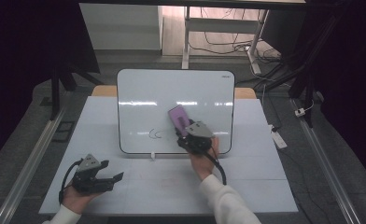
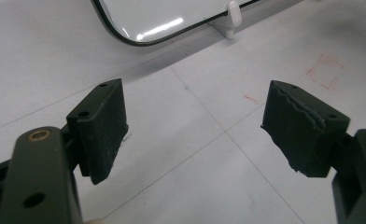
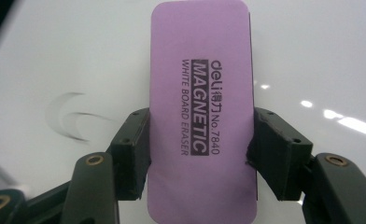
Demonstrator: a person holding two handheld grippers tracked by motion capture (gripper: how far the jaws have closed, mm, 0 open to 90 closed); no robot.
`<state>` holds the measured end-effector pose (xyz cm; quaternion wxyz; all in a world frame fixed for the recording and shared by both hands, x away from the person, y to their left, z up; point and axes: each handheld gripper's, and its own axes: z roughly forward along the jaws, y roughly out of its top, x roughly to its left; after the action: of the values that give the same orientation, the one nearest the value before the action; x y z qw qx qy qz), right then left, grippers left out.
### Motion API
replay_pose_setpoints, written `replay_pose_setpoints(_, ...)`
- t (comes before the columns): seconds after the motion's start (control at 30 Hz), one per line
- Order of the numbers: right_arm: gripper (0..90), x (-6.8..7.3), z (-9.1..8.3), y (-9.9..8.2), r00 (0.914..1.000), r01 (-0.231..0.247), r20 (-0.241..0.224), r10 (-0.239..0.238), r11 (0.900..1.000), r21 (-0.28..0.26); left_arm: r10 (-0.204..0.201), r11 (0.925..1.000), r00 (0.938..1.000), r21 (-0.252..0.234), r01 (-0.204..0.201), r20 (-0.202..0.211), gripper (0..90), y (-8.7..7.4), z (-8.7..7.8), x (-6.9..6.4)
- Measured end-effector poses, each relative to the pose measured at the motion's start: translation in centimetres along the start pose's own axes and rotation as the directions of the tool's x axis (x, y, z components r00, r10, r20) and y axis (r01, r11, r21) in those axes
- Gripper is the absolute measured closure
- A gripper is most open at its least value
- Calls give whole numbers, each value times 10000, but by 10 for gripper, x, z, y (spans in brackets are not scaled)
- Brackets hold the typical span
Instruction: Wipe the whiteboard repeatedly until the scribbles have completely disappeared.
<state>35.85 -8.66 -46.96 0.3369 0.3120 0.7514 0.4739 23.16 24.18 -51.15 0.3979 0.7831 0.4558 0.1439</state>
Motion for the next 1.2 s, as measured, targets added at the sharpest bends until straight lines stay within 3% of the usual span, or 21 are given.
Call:
replay_pose_setpoints(0.1, 408, 33, 16, 4, 9970, 430, -651, -429, 9991, 8, -24, 10000, 10000, -22, 23, -24, 223, -1, -1, 1)
replay_pose_setpoints(0.23, 408, 76, 37, 11, 9861, 872, -1411, -875, 9962, -81, -34, 10000, 10000, -37, 34, -17, 223, -1, -2, 3)
replay_pose_setpoints(0.37, 408, 94, 45, 12, 9798, 1135, -1650, -1133, 9935, -83, -62, 9999, 10000, -90, 62, 14, 223, -1, -3, 3)
replay_pose_setpoints(0.47, 408, 87, 40, 11, 9779, 1018, -1840, -995, 9948, 34, -77, 9999, 10000, -81, 77, 12, 224, -2, -3, 3)
replay_pose_setpoints(0.67, 407, 39, 10, -7, 9936, 897, -713, -874, 9955, 302, -60, 9999, 10000, -92, 60, 1, 223, -1, -3, 1)
replay_pose_setpoints(0.8, 408, 15, -7, -17, 9980, 625, -132, -620, 9970, 457, -13, 10000, 10000, -51, 14, 13, 223, 0, -1, 0)
replay_pose_setpoints(0.93, 407, 22, -3, -17, 9978, 635, -225, -626, 9972, 399, -19, 10000, 10000, -72, 19, 2, 223, 0, -1, 0)
replay_pose_setpoints(1.2, 407, 62, 25, 0, 9897, 995, -1047, -975, 9949, 145, -60, 9999, 10000, -86, 60, -4, 223, -1, -2, 2)
